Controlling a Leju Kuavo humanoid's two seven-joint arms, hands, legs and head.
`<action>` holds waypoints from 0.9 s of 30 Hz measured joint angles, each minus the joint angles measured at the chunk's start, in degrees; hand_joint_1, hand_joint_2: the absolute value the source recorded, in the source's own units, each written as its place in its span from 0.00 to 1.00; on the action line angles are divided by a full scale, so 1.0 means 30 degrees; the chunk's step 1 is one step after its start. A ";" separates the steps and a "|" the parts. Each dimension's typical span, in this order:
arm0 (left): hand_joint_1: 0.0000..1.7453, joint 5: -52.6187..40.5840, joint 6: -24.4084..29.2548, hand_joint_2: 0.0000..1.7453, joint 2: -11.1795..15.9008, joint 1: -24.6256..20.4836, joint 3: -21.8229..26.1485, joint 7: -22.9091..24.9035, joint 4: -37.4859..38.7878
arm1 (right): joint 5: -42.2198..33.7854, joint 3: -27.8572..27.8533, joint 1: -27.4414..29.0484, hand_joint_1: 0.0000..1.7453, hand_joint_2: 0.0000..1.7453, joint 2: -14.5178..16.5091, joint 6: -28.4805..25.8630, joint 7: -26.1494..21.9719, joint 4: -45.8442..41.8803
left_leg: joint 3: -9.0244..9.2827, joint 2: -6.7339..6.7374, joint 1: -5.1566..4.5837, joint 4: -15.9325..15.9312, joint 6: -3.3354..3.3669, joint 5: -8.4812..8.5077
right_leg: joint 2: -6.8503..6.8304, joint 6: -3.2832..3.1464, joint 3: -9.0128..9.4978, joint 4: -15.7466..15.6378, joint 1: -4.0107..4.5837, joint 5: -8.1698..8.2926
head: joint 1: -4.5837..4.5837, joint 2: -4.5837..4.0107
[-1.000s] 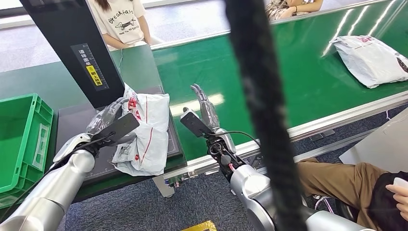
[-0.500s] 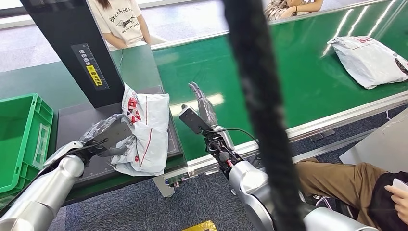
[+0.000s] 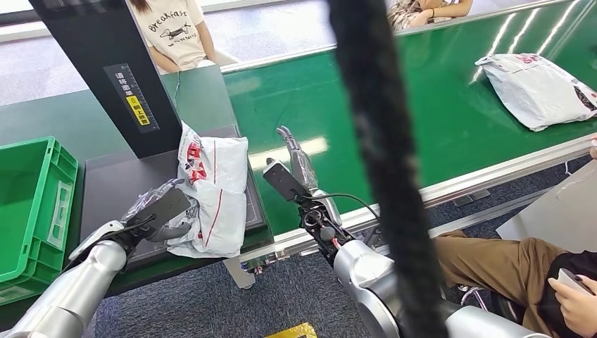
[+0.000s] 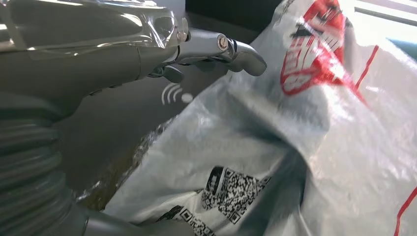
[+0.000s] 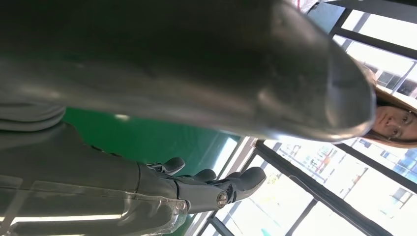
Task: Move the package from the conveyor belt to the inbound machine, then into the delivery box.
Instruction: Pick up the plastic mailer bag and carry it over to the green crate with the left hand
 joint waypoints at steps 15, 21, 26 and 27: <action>0.00 0.0800 0.0313 1.00 -0.0282 0.1750 0.0870 -0.0312 0.0098 | -0.0166 -0.0004 0.0102 0.00 0.00 0.0129 0.0000 0.0080 -0.0020 | 0.0000 -0.0006 0.0000 -0.0001 0.0000 0.0000 | -0.0001 0.0000 0.0005 -0.0001 0.0000 0.0000 | 0.0000 0.0000; 0.00 0.0807 0.0574 1.00 -0.0335 0.1836 0.1004 -0.0337 0.0106 | -0.0200 -0.0004 0.0099 0.00 0.00 0.0138 0.0000 0.0093 -0.0020 | 0.0003 -0.0006 0.0000 -0.0001 0.0000 0.0001 | -0.0001 0.0000 0.0007 -0.0001 0.0000 0.0001 | 0.0000 0.0000; 0.96 0.0904 0.1151 1.00 -0.0350 0.1955 0.1124 -0.0565 0.0106 | -0.0237 -0.0003 0.0112 0.00 0.00 0.0138 -0.0031 0.0166 -0.0022 | 0.0006 -0.0003 0.0000 -0.0001 0.0000 0.0001 | 0.0000 0.0000 0.0006 -0.0001 0.0000 0.0000 | 0.0000 0.0000; 1.00 0.0960 0.1222 1.00 -0.0355 0.1982 0.1178 -0.0609 0.0106 | -0.0244 -0.0003 0.0117 0.00 0.00 0.0138 -0.0040 0.0168 -0.0024 | 0.0006 -0.0002 0.0000 -0.0001 0.0000 0.0001 | 0.0000 0.0000 0.0006 -0.0001 0.0000 0.0000 | 0.0000 0.0000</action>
